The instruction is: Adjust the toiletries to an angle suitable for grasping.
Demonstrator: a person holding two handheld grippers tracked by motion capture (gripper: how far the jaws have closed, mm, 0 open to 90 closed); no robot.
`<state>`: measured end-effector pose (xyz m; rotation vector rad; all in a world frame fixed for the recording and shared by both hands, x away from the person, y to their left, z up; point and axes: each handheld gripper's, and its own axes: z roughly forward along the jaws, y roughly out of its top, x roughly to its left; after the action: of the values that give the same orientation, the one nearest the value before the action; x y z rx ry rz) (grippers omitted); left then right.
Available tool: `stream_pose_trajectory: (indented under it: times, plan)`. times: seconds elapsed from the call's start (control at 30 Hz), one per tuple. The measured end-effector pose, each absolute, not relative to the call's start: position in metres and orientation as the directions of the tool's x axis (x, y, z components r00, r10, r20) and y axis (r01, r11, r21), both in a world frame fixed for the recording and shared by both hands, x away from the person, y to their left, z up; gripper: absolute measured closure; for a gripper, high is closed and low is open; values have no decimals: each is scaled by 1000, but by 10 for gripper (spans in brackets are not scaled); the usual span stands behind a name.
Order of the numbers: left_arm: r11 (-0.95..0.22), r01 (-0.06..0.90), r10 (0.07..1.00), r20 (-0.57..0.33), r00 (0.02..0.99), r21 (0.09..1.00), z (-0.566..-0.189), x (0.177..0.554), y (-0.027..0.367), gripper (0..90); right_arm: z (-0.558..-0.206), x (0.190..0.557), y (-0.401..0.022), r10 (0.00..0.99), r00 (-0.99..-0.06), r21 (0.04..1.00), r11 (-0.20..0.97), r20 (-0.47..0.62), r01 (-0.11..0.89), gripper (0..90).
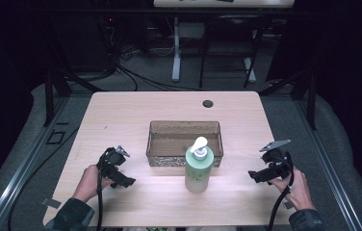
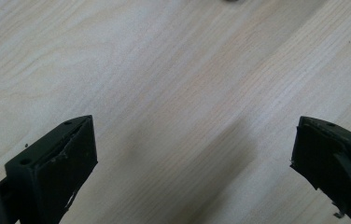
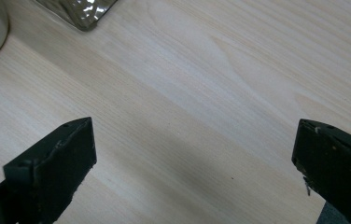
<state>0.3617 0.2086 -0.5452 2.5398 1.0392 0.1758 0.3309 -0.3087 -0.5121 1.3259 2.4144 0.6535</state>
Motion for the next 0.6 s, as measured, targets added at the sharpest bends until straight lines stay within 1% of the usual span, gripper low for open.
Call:
stream_pose_trajectory:
  times: [0.37,0.6]
  plan:
    - [-647,646,694,-38,719,405,-544,362,208,0,-507,327,-306,840,-542,551,468,-35,691,0]
    - [-651,643,691,-36,722,403,-544,363,207,0,-503,322,-300,822,-569,576,479,-30,662,0]
